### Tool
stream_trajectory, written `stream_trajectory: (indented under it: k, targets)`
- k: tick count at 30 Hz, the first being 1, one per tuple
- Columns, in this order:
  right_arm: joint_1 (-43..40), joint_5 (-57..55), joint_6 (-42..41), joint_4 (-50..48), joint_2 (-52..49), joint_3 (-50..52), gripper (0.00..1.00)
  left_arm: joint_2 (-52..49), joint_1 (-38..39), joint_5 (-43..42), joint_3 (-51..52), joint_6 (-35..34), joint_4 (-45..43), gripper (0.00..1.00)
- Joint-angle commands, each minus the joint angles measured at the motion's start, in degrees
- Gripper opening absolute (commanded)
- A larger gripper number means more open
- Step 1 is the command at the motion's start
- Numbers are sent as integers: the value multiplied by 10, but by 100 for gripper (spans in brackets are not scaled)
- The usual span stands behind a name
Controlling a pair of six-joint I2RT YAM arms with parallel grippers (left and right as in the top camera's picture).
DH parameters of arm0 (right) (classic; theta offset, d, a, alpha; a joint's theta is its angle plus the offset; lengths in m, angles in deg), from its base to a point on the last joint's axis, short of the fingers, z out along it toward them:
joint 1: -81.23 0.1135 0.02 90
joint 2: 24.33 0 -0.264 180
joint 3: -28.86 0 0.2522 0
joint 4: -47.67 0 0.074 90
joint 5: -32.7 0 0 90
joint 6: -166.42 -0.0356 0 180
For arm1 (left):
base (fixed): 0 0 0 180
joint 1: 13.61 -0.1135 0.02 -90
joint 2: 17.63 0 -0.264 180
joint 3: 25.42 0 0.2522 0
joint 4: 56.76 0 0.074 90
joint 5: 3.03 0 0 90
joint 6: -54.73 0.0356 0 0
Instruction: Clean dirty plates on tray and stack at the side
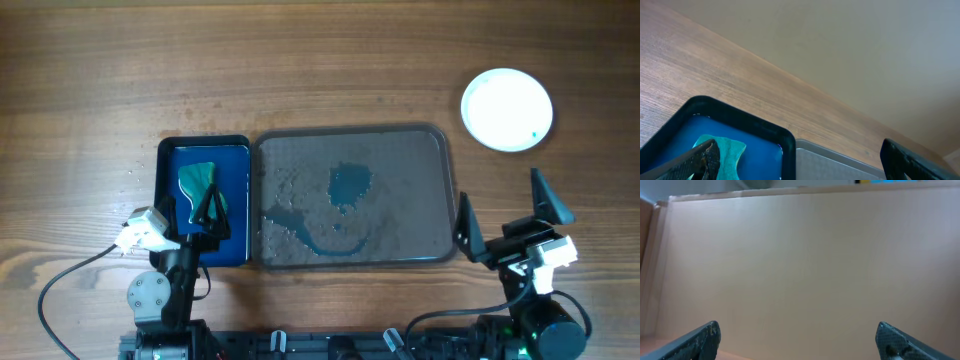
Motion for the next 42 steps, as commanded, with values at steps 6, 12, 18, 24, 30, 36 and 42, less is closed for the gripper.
stream_trajectory:
  k: [6, 12, 18, 24, 30, 36, 42]
  targets:
    - [-3, -50, -76, 108, 10, 14, 100, 5, 4, 7, 1, 9, 6, 100]
    - [-3, -58, -106, 256, 10, 14, 100, 5, 4, 7, 1, 9, 6, 100]
    - [-3, -50, -21, 302, 10, 14, 100, 5, 4, 7, 1, 9, 6, 100]
    - [-3, -53, 38, 304, 10, 14, 100, 5, 4, 7, 1, 9, 6, 100]
    - [-3, -66, 145, 305, 10, 13, 100, 5, 4, 7, 1, 9, 6, 100]
    - [-3, -69, 151, 306, 10, 13, 100, 5, 4, 7, 0, 9, 6, 100]
    - [-3, -68, 138, 304, 10, 13, 100, 5, 4, 7, 1, 9, 6, 100]
